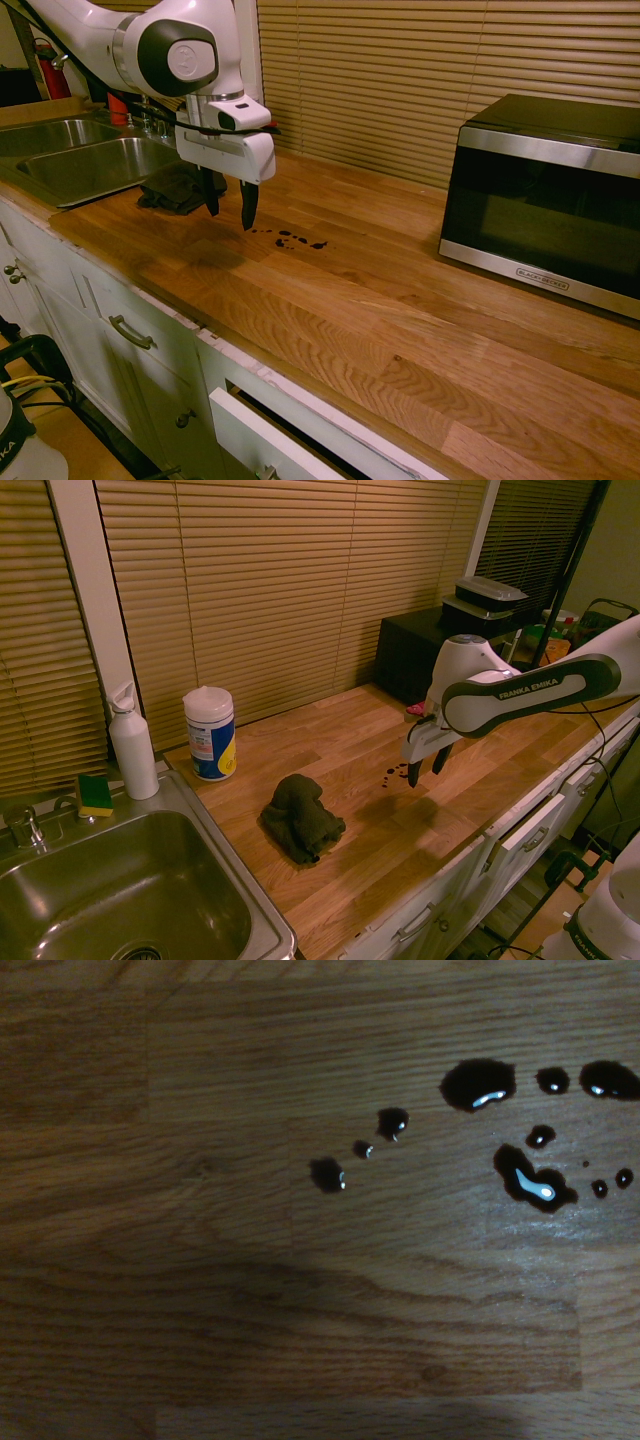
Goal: Clear the spill
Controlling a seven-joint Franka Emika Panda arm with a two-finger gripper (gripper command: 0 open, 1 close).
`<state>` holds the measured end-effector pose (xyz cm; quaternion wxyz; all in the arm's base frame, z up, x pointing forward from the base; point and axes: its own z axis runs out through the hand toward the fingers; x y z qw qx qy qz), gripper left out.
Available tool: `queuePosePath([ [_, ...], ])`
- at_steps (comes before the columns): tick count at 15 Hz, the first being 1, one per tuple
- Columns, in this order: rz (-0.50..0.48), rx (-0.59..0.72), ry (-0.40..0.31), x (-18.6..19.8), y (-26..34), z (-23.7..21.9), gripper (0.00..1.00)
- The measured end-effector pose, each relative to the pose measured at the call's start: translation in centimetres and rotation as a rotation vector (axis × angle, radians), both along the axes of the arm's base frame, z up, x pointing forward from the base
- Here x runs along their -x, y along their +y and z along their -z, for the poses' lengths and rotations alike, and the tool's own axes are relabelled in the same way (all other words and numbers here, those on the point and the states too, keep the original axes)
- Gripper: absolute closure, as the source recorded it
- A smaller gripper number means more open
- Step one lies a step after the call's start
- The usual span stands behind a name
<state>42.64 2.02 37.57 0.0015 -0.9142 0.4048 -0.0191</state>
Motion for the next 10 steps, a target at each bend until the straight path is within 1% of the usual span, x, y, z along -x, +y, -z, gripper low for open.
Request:
queuePosePath([
  [2, 0.006, -0.006, -0.007, -0.1, 0.0, 0.0, 0.0],
  [5, 0.019, -0.014, -0.055, -0.8, 1.2, -0.4, 0.0],
  [7, 0.027, -0.023, -0.085, -1.7, 3.5, -1.0, 0.0],
  [10, 0.043, -0.04, -0.137, -3.8, 8.5, -2.8, 0.0],
])
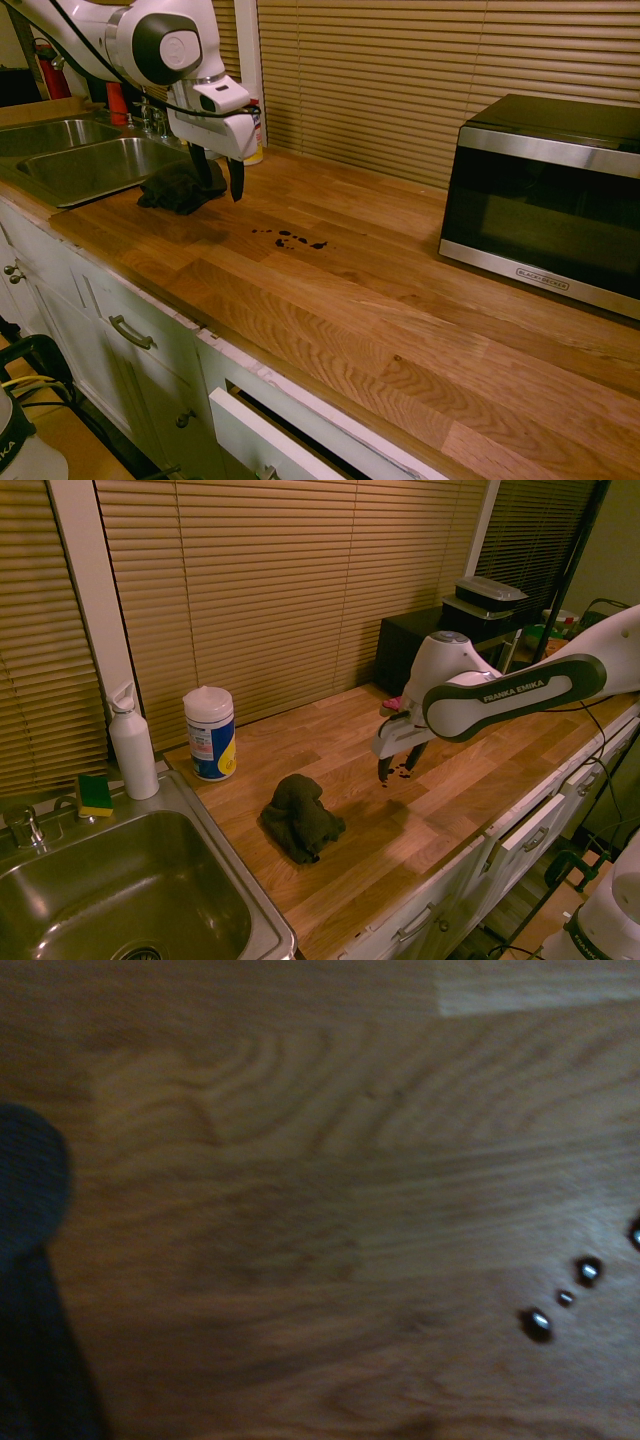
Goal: Clear the spill
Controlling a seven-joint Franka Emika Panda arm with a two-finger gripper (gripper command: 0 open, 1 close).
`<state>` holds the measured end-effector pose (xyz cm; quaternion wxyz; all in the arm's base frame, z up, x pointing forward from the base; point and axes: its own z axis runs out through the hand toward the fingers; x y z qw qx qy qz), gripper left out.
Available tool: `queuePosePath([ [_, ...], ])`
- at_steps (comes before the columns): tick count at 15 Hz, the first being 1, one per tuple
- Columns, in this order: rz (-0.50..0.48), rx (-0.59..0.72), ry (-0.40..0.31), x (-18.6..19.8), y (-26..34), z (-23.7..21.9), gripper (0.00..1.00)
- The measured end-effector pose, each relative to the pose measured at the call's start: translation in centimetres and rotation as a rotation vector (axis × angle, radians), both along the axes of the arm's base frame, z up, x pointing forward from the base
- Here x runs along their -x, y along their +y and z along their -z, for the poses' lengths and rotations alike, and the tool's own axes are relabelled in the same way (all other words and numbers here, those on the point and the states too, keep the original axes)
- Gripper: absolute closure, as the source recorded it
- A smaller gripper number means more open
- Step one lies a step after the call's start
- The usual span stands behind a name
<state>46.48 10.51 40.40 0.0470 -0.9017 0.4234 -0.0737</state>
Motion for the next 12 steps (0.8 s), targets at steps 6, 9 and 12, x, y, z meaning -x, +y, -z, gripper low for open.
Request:
queuePosePath([
  [6, -0.044, -0.008, -0.07, -4.0, 11.5, -2.3, 0.0],
  [9, -0.062, -0.006, -0.059, -4.6, 15.1, -1.1, 0.0],
  [12, -0.087, -0.005, -0.032, -4.1, 17.5, 0.4, 0.0],
])
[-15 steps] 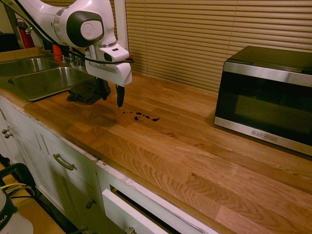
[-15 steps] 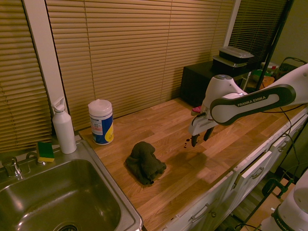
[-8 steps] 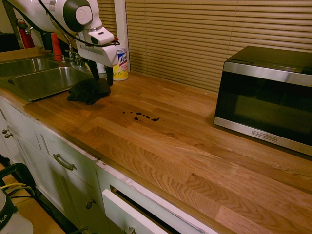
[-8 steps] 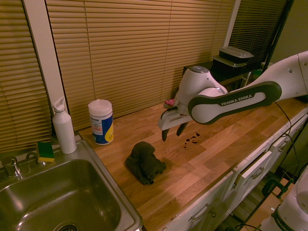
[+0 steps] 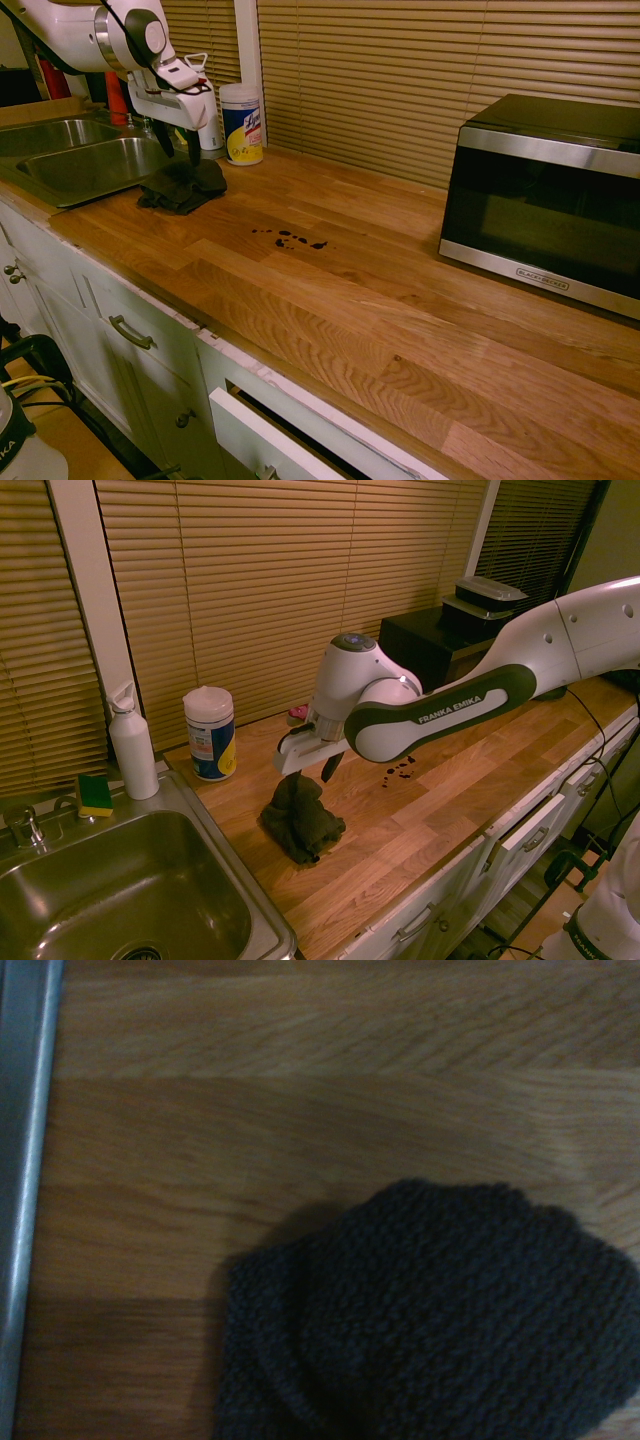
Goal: Clear the spill
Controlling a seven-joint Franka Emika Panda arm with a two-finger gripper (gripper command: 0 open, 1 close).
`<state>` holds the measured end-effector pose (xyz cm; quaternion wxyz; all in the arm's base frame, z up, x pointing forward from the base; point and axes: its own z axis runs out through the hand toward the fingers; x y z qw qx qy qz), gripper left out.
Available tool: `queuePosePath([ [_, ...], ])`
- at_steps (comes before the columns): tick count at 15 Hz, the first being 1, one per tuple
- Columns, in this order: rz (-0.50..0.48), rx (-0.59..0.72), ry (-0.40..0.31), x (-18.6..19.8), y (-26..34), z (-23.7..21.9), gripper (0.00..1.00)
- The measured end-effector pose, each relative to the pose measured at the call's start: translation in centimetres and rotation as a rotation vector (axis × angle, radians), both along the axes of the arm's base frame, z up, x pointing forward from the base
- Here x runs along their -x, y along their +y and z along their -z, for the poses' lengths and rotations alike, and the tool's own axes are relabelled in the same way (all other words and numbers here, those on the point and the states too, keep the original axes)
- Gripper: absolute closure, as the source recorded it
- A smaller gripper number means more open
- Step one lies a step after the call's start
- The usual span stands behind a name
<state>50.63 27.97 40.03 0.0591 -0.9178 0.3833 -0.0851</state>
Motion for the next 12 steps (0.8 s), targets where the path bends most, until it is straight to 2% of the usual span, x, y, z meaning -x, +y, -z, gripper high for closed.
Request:
queuePosePath([
  [2, -0.003, 0.006, 0.025, 0.2, 0.7, 1.1, 0.0],
  [3, -0.001, 0.007, 0.031, 0.0, 0.7, 1.5, 1.0],
  [12, 0.016, 0.022, 0.072, -1.8, 0.4, 3.8, 1.0],
])
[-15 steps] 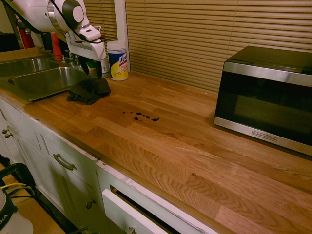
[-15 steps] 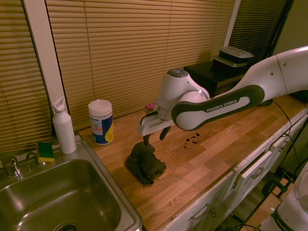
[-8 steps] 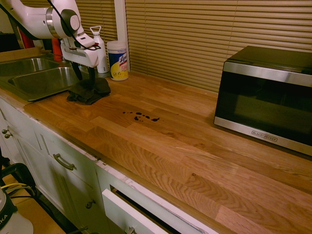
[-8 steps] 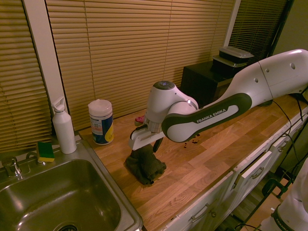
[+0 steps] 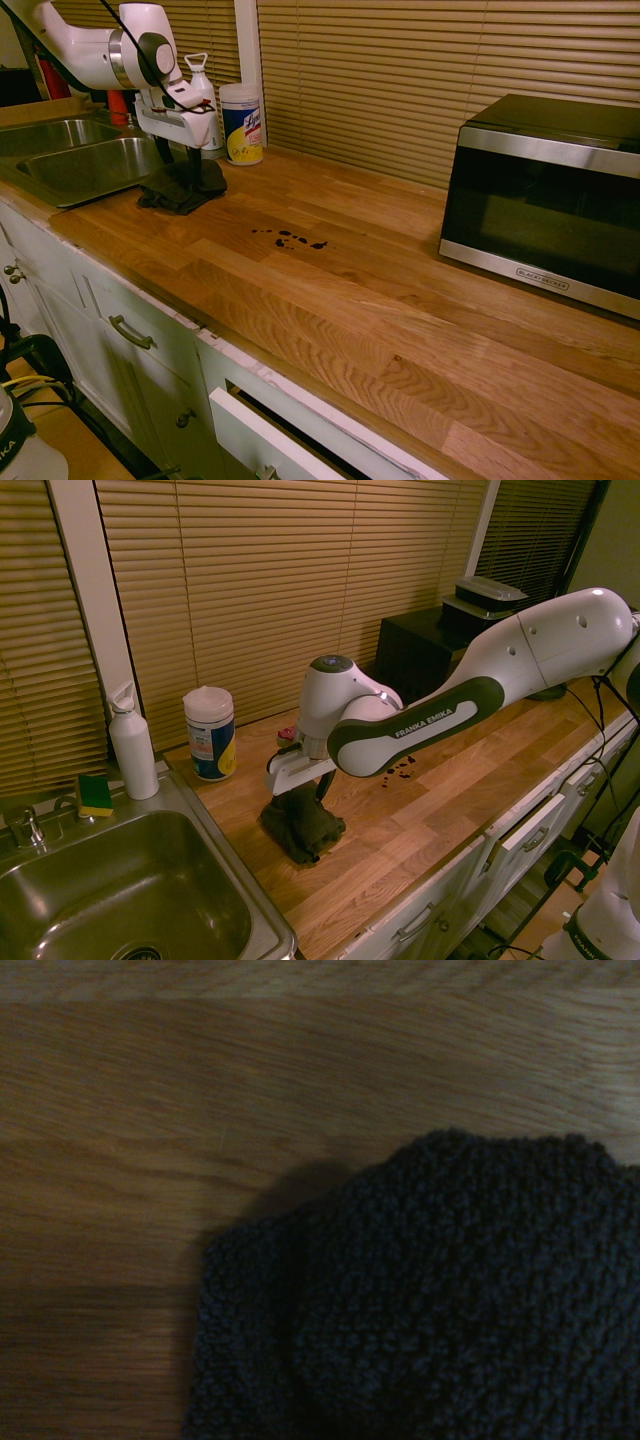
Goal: Clear the spill
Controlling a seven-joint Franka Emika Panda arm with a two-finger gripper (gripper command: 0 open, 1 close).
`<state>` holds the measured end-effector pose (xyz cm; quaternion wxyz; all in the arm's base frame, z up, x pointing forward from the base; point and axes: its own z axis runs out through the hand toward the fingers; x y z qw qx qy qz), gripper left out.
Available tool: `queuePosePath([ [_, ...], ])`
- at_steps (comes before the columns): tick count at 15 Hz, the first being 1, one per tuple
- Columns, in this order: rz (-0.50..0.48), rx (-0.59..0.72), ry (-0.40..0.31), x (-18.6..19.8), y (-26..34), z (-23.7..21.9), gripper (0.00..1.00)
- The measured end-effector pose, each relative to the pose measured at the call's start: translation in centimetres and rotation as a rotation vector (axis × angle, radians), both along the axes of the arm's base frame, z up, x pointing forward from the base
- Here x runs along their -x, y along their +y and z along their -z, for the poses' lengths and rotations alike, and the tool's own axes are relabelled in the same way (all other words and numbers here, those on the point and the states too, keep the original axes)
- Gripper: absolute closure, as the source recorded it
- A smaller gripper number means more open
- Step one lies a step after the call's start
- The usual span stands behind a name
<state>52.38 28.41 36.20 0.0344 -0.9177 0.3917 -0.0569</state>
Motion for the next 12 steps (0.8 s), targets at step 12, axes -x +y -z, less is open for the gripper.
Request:
queuePosePath([
  [12, -0.006, 0.068, 0.037, -1.8, -0.4, 1.1, 1.0],
])
